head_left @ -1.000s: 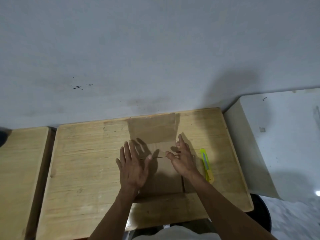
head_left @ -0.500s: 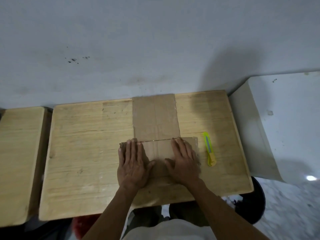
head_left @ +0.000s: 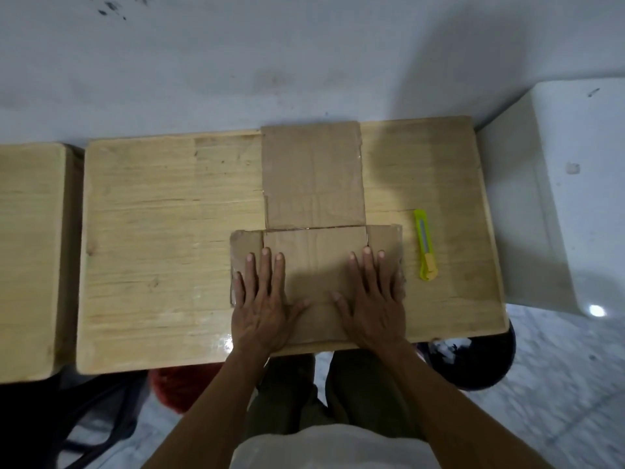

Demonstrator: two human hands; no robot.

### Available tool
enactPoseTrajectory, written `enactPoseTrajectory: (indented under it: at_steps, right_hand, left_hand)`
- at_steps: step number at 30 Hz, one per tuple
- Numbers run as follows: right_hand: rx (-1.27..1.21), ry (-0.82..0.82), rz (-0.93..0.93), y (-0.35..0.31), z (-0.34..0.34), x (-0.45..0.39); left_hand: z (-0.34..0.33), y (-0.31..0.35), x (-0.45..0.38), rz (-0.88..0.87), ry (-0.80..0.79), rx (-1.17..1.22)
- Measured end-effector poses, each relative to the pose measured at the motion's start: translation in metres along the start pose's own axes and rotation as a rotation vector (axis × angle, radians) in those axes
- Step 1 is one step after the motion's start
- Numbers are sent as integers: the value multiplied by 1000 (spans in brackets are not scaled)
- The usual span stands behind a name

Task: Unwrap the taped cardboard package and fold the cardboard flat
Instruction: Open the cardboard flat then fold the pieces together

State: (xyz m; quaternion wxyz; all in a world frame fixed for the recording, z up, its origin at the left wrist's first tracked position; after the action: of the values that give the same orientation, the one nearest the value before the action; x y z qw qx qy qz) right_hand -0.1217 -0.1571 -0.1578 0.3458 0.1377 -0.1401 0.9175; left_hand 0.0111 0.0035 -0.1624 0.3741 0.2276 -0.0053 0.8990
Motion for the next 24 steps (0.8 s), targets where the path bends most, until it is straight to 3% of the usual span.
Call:
enactPoseTrajectory:
  at_steps: [6, 10, 17, 24]
  right_hand:
    - [-8, 44, 24, 2, -5, 1]
    - [-68, 67, 26, 2, 1, 1]
    - [-505, 208, -321, 14, 24, 9]
    - [-709, 302, -489, 20, 28, -5]
  left_hand:
    - [-7, -1, 1, 9, 62, -1]
    - [-2, -6, 4, 83, 98, 142]
    - [22, -16, 8, 382, 279, 633]
    - [33, -24, 7, 415, 320, 683]
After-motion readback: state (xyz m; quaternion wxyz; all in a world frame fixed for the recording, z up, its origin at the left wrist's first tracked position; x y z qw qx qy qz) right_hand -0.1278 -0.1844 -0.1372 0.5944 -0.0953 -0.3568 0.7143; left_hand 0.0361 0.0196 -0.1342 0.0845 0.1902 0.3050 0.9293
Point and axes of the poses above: each hand's wrist, its own x-axis away from the middle knuckle, its own z-axis out of the back of the hand, y = z × x, the point moved 6 cm from there along -x, towards the middle knuckle, and after that the axes turned 3 degrees about -z, right-handed, at the moved point
